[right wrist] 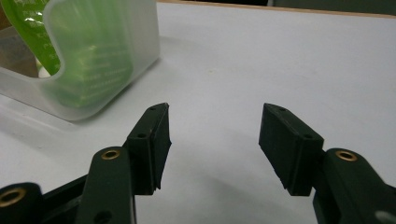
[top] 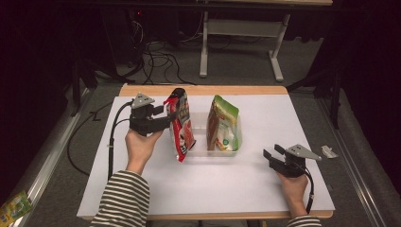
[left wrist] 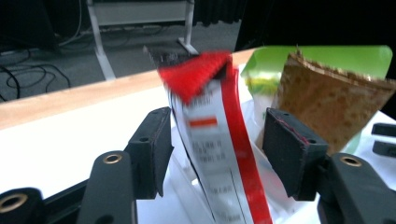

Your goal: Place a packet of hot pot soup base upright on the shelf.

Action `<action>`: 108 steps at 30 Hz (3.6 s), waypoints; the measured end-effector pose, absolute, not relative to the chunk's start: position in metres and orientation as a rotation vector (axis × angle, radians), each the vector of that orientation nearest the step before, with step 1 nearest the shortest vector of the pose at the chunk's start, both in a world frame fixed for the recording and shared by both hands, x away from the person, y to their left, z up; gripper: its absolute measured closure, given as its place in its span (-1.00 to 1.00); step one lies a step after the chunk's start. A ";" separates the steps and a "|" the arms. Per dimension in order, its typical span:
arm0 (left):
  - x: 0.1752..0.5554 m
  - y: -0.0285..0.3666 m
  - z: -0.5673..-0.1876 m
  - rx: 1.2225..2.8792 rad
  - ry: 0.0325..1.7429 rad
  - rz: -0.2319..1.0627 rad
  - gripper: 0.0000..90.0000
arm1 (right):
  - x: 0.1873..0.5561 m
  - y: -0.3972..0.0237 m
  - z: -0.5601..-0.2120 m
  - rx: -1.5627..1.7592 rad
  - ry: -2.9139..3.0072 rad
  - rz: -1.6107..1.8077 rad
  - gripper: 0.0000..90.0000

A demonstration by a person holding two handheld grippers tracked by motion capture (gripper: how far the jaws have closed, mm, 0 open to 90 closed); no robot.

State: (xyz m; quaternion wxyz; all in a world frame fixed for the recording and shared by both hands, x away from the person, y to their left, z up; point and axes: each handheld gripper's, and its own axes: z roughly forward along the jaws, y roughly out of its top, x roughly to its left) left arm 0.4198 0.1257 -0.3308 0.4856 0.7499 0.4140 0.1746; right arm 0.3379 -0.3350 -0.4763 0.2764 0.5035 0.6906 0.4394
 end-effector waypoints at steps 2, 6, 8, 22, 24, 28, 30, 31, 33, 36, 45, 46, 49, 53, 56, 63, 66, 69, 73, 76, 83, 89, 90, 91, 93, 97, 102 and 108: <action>0.416 0.127 -0.334 1.841 1.013 0.423 -0.08 | 0.338 -0.335 -0.476 1.349 1.855 1.179 -0.03; 0.408 0.129 -0.341 1.864 1.016 0.402 -0.09 | 0.338 -0.335 -0.476 1.348 1.857 1.178 -0.03; 0.404 0.128 -0.345 1.887 1.019 0.391 -0.09 | 0.338 -0.335 -0.476 1.350 1.855 1.178 -0.03; 0.387 0.121 -0.376 1.982 1.031 0.307 -0.08 | 0.338 -0.335 -0.476 1.346 1.859 1.171 -0.03; 0.387 0.118 -0.378 1.999 1.029 0.313 -0.07 | 0.338 -0.335 -0.476 1.346 1.857 1.174 -0.03; 0.387 0.112 -0.383 2.026 1.026 0.300 -0.01 | 0.338 -0.335 -0.476 1.350 1.856 1.177 -0.03; 0.388 0.110 -0.385 2.046 1.023 0.300 0.04 | 0.338 -0.335 -0.476 1.349 1.856 1.177 -0.03; 0.388 0.109 -0.385 2.053 1.026 0.302 0.05 | 0.338 -0.335 -0.476 1.349 1.856 1.177 -0.03; 0.389 0.108 -0.387 2.058 1.027 0.293 0.06 | 0.338 -0.335 -0.476 1.351 1.856 1.178 -0.03; 0.390 0.107 -0.388 2.061 1.029 0.291 0.08 | 0.338 -0.335 -0.476 1.349 1.856 1.177 -0.03; 0.392 0.105 -0.389 2.065 1.028 0.303 0.19 | 0.339 -0.335 -0.476 1.350 1.858 1.177 -0.03; 0.393 0.104 -0.389 2.064 1.023 0.309 0.21 | 0.339 -0.335 -0.476 1.347 1.859 1.177 -0.03; 0.394 0.101 -0.388 2.070 1.014 0.322 0.24 | 0.339 -0.335 -0.476 1.347 1.861 1.174 -0.03; 0.396 0.096 -0.387 2.077 1.001 0.330 0.28 | 0.339 -0.335 -0.476 1.345 1.862 1.171 -0.03; 0.398 0.093 -0.388 2.079 0.993 0.340 0.32 | 0.339 -0.335 -0.477 1.342 1.863 1.172 -0.03; 0.405 0.090 -0.392 2.085 0.997 0.355 0.34 | 0.339 -0.335 -0.477 1.341 1.864 1.172 -0.04; 0.404 0.088 -0.392 2.089 0.999 0.358 0.34 | 0.339 -0.335 -0.476 1.346 1.863 1.172 -0.03; 0.399 0.089 -0.392 2.110 0.991 0.357 0.28 | 0.339 -0.335 -0.476 1.344 1.863 1.175 -0.04; 0.392 0.097 -0.392 2.124 0.996 0.352 0.26 | 0.339 -0.335 -0.476 1.348 1.864 1.174 -0.04; 0.387 0.102 -0.391 2.136 0.989 0.331 0.32 | 0.339 -0.335 -0.476 1.345 1.864 1.174 -0.04; 0.384 0.096 -0.395 2.182 0.980 0.295 0.60 | 0.339 -0.335 -0.477 1.341 1.864 1.170 -0.04; 0.389 0.094 -0.397 2.157 1.009 0.258 0.77 | 0.340 -0.334 -0.477 1.342 1.869 1.166 -0.04; 0.390 0.093 -0.398 2.154 1.011 0.252 0.78 | 0.340 -0.335 -0.477 1.340 1.872 1.164 -0.04; 0.391 0.092 -0.398 2.152 1.013 0.247 0.79 | 0.340 -0.334 -0.477 1.340 1.872 1.163 -0.04; 0.394 0.090 -0.400 2.150 1.022 0.240 0.80 | 0.340 -0.334 -0.476 1.347 1.870 1.163 -0.04; 0.400 0.088 -0.402 2.142 1.042 0.224 0.81 | 0.340 -0.334 -0.476 1.349 1.874 1.157 -0.04; 0.405 0.087 -0.406 2.160 1.066 0.225 0.81 | 0.340 -0.333 -0.477 1.347 1.877 1.156 -0.04; 0.410 0.089 -0.408 2.175 1.088 0.223 0.81 | 0.340 -0.333 -0.477 1.346 1.878 1.153 -0.04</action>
